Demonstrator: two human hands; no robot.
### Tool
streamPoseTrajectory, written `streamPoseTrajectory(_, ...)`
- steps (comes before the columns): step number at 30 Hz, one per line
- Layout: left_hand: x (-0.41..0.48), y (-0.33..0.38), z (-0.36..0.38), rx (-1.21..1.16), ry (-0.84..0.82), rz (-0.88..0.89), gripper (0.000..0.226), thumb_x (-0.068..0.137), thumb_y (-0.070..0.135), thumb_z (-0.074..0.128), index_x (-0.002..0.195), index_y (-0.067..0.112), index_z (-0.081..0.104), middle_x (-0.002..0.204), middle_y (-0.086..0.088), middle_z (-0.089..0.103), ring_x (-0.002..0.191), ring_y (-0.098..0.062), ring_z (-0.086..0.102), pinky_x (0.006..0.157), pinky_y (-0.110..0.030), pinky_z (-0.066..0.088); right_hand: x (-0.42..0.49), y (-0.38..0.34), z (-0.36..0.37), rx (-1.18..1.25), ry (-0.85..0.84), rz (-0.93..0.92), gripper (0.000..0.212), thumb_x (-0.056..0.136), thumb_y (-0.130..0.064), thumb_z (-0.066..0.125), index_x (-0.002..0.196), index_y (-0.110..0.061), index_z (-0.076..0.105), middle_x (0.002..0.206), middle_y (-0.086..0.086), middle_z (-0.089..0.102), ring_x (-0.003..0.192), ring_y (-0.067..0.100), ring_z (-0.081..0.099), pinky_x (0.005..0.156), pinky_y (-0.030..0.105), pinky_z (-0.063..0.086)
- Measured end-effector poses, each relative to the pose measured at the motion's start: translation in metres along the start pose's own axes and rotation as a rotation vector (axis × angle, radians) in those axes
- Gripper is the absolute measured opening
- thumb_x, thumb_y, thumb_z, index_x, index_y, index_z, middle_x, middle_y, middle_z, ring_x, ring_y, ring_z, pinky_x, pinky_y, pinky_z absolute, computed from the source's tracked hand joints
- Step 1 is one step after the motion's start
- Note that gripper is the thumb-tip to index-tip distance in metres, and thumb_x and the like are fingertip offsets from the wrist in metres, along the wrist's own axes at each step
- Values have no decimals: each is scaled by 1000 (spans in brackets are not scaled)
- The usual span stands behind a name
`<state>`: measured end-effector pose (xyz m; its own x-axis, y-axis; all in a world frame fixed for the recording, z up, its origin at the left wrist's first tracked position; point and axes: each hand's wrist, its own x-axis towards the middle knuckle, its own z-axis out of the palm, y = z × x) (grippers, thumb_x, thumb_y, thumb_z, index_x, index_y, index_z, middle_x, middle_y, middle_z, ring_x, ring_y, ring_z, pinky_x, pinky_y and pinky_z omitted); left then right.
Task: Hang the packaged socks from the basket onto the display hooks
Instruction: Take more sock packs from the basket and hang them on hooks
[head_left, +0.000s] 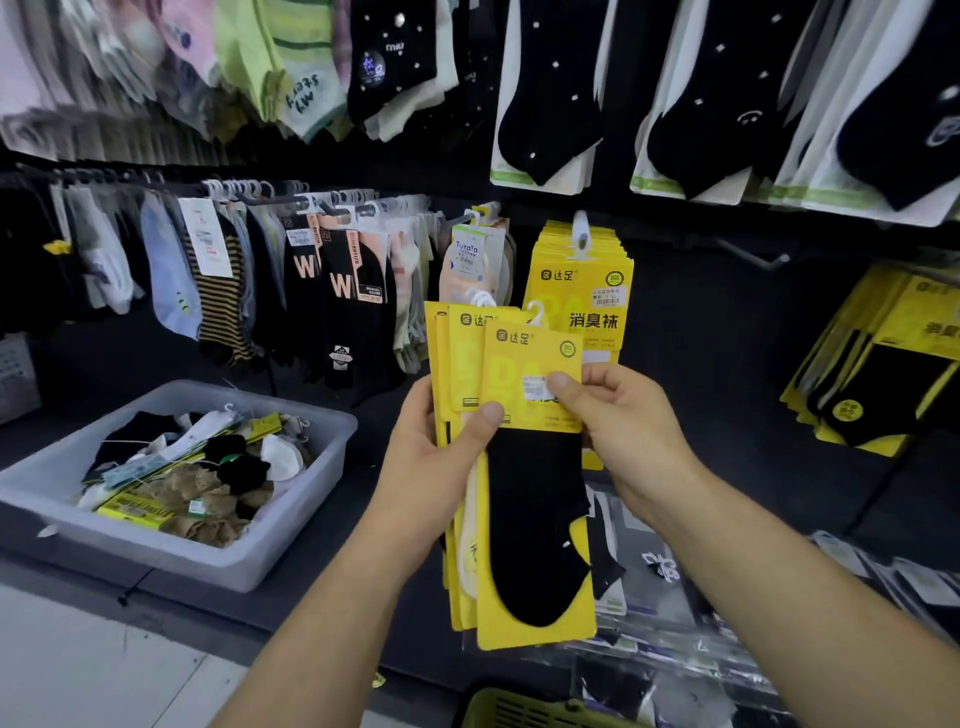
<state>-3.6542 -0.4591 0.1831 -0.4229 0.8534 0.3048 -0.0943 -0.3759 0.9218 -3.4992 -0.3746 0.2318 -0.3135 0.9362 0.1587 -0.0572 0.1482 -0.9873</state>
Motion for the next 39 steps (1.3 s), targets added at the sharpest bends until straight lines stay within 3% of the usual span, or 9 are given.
streamPoseTrajectory(4, 1, -2, 0, 11, 1, -11, 37, 88, 38, 80, 120, 45, 65, 119, 10, 79, 109, -12, 77, 82, -26, 64, 8, 1, -9, 20, 166, -26, 10, 95, -22, 68, 94, -12, 70, 98, 13, 75, 87, 22, 71, 81, 38, 60)
streamPoseTrajectory(7, 3, -1, -3, 72, 45, 21, 27, 87, 40, 74, 105, 59, 66, 114, 13, 79, 105, -10, 77, 83, -31, 62, 17, -8, -19, 55, 284, -82, 8, 95, -16, 66, 90, -16, 72, 86, 2, 76, 80, 12, 70, 80, 32, 58)
streamPoseTrajectory(12, 4, -3, -13, 118, 92, 59, 34, 101, 27, 72, 106, 60, 63, 112, 16, 79, 101, -7, 78, 75, -26, 62, 33, -23, -28, -5, 401, -195, 9, 96, -19, 66, 89, -23, 71, 90, -1, 72, 89, 13, 68, 91, 32, 56)
streamPoseTrajectory(19, 5, 0, -15, 133, 116, 86, 43, 102, 25, 72, 98, 66, 61, 106, 23, 78, 93, 1, 76, 68, -13, 59, 49, -33, -18, -106, 430, -278, 14, 95, -21, 66, 85, -30, 67, 81, -10, 69, 70, -8, 63, 68, 8, 48)
streamPoseTrajectory(24, 4, 1, -13, 106, 84, 78, 34, 102, 24, 72, 105, 57, 63, 109, 19, 79, 96, -3, 77, 70, -15, 60, 51, -22, -21, -141, 430, -242, 4, 92, -24, 71, 92, -25, 68, 86, -8, 68, 74, -3, 62, 64, 6, 46)
streamPoseTrajectory(27, 3, 3, -11, 113, 68, 68, 35, 101, 25, 73, 102, 59, 64, 108, 18, 79, 96, -3, 77, 71, -16, 60, 47, -18, -22, -135, 496, -242, 17, 89, -22, 73, 100, -18, 61, 82, -10, 59, 67, -4, 56, 61, 7, 44)
streamPoseTrajectory(33, -1, 4, -4, 100, 44, 65, 28, 86, 42, 81, 103, 59, 65, 112, 12, 80, 101, -10, 78, 74, -25, 64, 21, -23, 1, -298, 143, -210, 31, 83, -46, 76, 85, -16, 66, 76, -1, 69, 62, 4, 59, 60, 24, 49)
streamPoseTrajectory(37, -2, 4, 6, 26, 33, 62, 34, 74, 49, 87, 101, 55, 68, 110, 10, 81, 97, -13, 80, 71, -25, 64, 12, -18, 6, -301, 16, -137, 18, 87, -35, 75, 86, -17, 70, 80, 0, 76, 67, 15, 70, 53, 28, 55)
streamPoseTrajectory(39, -2, 2, 9, -16, 54, 46, 35, 70, 48, 89, 99, 51, 70, 108, 8, 81, 95, -14, 81, 69, -24, 63, 11, -15, 2, -161, 4, -77, 12, 90, -28, 73, 92, -17, 68, 84, -1, 77, 66, 9, 70, 45, 19, 47)
